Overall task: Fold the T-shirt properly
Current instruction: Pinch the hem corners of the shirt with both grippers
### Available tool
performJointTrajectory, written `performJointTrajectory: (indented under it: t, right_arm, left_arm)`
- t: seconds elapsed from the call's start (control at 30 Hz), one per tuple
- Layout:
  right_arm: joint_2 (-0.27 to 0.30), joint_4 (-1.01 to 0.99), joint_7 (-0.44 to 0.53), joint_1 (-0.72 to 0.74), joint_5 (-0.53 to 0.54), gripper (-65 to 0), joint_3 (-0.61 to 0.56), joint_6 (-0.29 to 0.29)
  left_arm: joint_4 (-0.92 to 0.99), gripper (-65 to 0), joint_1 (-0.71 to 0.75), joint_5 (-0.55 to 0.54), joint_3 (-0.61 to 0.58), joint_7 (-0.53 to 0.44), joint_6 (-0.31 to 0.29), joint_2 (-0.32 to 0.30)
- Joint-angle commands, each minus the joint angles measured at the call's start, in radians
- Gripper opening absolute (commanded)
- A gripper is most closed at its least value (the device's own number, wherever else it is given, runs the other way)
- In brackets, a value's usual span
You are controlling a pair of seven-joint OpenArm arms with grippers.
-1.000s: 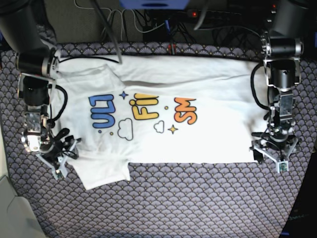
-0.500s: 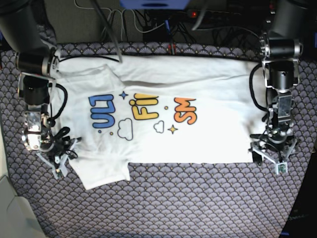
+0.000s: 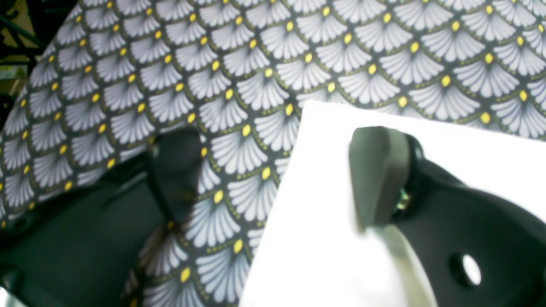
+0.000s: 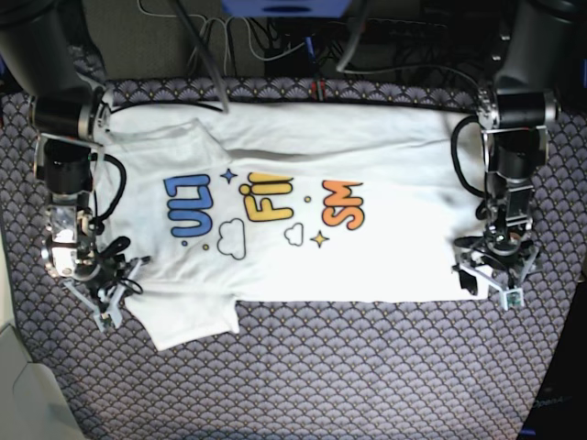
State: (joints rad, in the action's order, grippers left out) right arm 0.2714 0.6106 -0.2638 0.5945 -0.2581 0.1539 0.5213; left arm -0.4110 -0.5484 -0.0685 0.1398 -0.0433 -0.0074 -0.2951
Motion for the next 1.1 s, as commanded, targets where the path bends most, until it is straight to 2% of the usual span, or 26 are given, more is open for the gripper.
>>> performJointTrajectory:
  t: [0.0, 0.23, 0.67, 0.9, 1.07]
  right_arm:
    - [0.015, 0.018, 0.024, 0.031, 0.006, -65.0, 0.002, -0.013]
    - [0.015, 0.018, 0.024, 0.031, 0.009, -65.0, 0.0, -0.013]
    - [0.015, 0.024, 0.024, 0.014, 0.009, -65.0, -0.003, -0.013]
    - [0.015, 0.024, 0.024, 0.014, 0.009, -65.0, -0.003, -0.013]
    - [0.015, 0.024, 0.022, 0.014, 0.007, -65.0, -0.003, -0.013]
  left_arm:
    - [-0.013, -11.7, -0.035, 0.0, -0.001, -0.05, 0.002, -0.011]
    - [0.001, -11.7, -0.037, -0.009, -0.114, -0.1, 0.002, -0.009]
    - [0.025, -11.9, -0.034, -0.012, -0.111, -0.103, 0.008, 0.014]
    - [0.146, -12.0, -0.035, -0.1, -0.118, -0.214, 0.005, 0.01]
    - [0.146, -12.1, -0.035, -0.104, -0.119, -0.212, 0.004, 0.01]
